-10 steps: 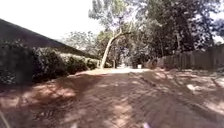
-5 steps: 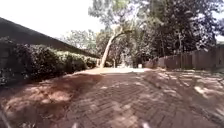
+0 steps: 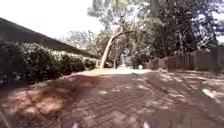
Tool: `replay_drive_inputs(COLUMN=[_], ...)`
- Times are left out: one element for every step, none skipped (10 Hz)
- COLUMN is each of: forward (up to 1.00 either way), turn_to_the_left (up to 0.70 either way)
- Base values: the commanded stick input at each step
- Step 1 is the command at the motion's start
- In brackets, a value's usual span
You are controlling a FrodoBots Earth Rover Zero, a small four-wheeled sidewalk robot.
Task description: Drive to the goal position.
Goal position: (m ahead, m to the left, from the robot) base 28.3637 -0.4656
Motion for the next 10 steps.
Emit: replay_drive_inputs(forward=[0.70,0.70,0.70,0.70,0.70,0.70,0.70,0.70,0.70,0.70], turn_to_the_left=[0.00,0.00,-0.01,-0.07,-0.35,-0.35,-0.35,-0.20,-0.03,0.00])
